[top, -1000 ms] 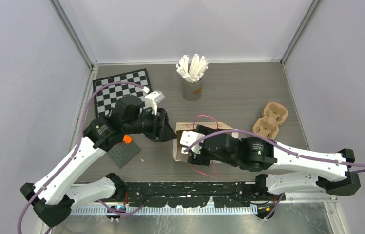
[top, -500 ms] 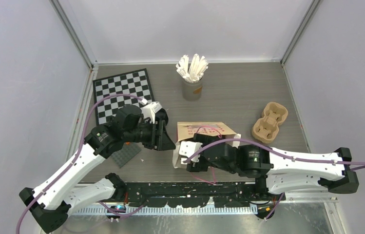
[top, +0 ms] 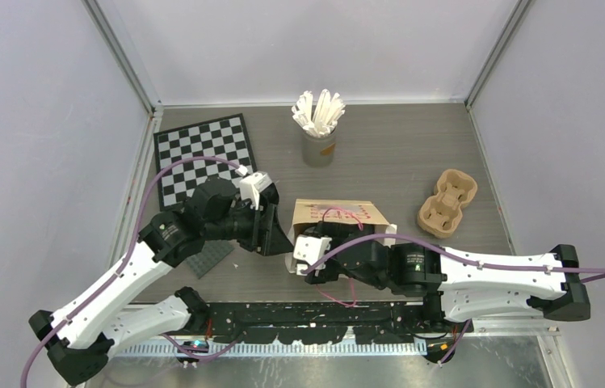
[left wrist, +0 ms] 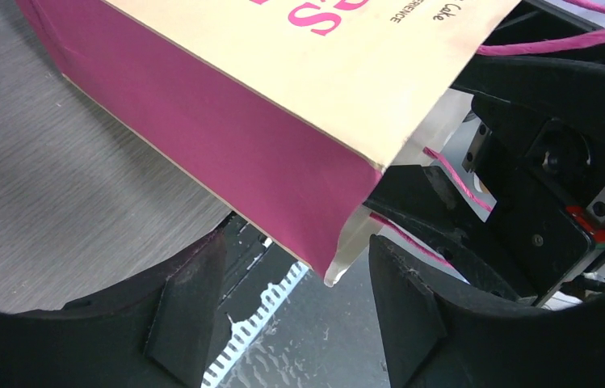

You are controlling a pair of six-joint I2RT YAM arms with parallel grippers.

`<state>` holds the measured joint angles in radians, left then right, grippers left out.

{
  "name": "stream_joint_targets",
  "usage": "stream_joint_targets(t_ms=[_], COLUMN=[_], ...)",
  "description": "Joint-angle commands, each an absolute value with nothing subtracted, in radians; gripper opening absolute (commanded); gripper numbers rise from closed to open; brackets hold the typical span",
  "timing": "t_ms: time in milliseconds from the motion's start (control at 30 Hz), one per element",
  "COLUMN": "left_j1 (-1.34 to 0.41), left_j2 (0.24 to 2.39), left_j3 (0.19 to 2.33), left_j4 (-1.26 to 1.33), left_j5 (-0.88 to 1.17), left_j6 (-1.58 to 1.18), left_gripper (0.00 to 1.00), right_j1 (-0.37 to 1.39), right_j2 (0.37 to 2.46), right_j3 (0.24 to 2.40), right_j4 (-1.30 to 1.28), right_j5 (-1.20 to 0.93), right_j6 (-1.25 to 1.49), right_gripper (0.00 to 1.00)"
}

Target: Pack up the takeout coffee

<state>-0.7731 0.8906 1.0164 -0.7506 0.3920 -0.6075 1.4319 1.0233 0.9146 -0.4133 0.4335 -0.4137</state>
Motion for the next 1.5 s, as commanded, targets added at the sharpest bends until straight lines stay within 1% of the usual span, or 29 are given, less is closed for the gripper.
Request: stream_joint_targets(t_ms=[0, 267, 467, 633, 700, 767, 933, 1033, 1067, 1167, 1233, 1467], left_j1=[-0.778, -0.778, -0.782, -0.793, -0.795, -0.797, -0.796, -0.796, -0.796, -0.796, -0.796, -0.796], left_j2=[0.836, 0.855, 0.859, 0.861, 0.861, 0.863, 0.877, 0.879, 0.877, 0.867, 0.858, 0.843], left_j3=[1.004, 0.996, 0.994, 0.988, 0.981, 0.979, 0.993, 0.997, 0.996, 0.993, 0.995, 0.995], left_j4=[-0.701, -0.703, -0.69, -0.702, -0.699, -0.691, -0.689, -0.689, -0.687, -0.685, -0.685, -0.657], left_j5=[0.361, 0.348, 0.353, 0.358, 0.364, 0.367, 0.365, 0.367, 0.368, 0.37, 0.373, 0.411], left_j6=[-0.57, -0.571, -0.568, -0.561, -0.56, -0.562, -0.554, -0.554, -0.554, -0.554, -0.553, -0.588], left_gripper=[0.67, 0.64, 0.61, 0.61, 0.59, 0.55, 0.37, 0.17, 0.12, 0.03, 0.0, 0.0], right_j1=[1.438, 1.437, 1.437, 1.437, 1.437, 1.437, 1.437, 1.435, 1.436, 1.436, 1.43, 1.418], right_j2=[1.032, 1.034, 1.007, 1.003, 1.01, 1.015, 1.002, 0.979, 0.975, 0.97, 0.972, 1.033], right_j3=[0.935, 0.908, 0.813, 0.789, 0.786, 0.787, 0.776, 0.762, 0.761, 0.765, 0.772, 0.798], right_j4=[-0.333, -0.308, -0.236, -0.215, -0.206, -0.199, -0.198, -0.219, -0.232, -0.261, -0.268, -0.271], right_j5=[0.469, 0.451, 0.477, 0.463, 0.454, 0.451, 0.437, 0.415, 0.407, 0.398, 0.395, 0.388], right_j6=[-0.43, -0.443, -0.505, -0.518, -0.523, -0.534, -0.587, -0.63, -0.641, -0.671, -0.69, -0.734], right_gripper=[0.71, 0.71, 0.72, 0.72, 0.72, 0.72, 0.73, 0.74, 0.74, 0.74, 0.75, 0.74])
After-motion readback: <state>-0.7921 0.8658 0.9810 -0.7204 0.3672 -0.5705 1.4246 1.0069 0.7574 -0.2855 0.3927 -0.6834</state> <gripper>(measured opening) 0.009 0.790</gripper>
